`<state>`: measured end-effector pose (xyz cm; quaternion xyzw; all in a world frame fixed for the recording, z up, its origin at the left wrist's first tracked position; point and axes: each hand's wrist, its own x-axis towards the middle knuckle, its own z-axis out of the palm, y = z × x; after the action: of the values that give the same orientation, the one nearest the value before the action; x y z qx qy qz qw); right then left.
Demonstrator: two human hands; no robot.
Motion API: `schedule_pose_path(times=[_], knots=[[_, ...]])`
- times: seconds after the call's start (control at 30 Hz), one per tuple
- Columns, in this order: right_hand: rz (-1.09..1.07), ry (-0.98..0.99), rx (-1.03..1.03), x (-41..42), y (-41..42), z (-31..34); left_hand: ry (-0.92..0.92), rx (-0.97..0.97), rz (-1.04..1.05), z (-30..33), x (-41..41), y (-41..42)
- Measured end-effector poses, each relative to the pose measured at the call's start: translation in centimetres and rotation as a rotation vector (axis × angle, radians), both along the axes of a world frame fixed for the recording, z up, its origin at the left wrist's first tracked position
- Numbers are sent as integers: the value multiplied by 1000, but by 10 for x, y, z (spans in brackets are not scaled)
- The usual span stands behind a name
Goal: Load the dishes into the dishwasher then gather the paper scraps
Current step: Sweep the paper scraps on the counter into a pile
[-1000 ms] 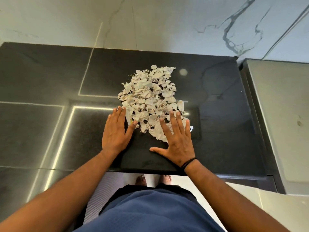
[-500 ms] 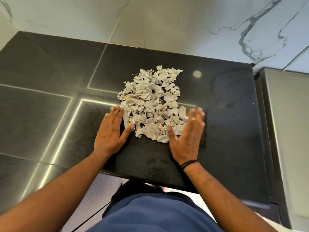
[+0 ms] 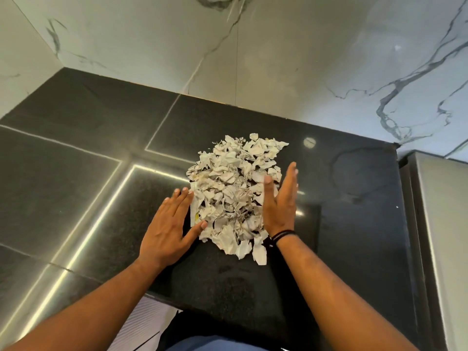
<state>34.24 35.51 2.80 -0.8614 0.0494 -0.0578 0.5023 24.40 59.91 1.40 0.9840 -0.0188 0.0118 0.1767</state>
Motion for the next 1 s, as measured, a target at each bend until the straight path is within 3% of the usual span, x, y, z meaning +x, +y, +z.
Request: schedule_pose_path(times=[0.1,0.23,0.3,0.4,0.47,0.6,0.77,0.93,1.0], knots=[[-9,142,-14,44,-14,2,4,-6,-3,-1,0,0],[283,129,-269,50,-4,-4,2,-11,2,-1,0,1],[340,40,-201,48,5,-6,0,-12,5,-1,0,2],[128,-88,-128,67,2,-4,6,-15,10,0,0,0],[44,-18,-137,93,-6,-2,13,-13,16,0,1,1],[206,128,-211,143,-16,1,35,9,15,2,3,1],[449,237,-58,141,0,5,36,35,12,5,4,-1],[369,-115,-9,120,12,6,50,30,15,7,5,0],[312,-139,-12,136,20,10,58,29,19,7,5,0]])
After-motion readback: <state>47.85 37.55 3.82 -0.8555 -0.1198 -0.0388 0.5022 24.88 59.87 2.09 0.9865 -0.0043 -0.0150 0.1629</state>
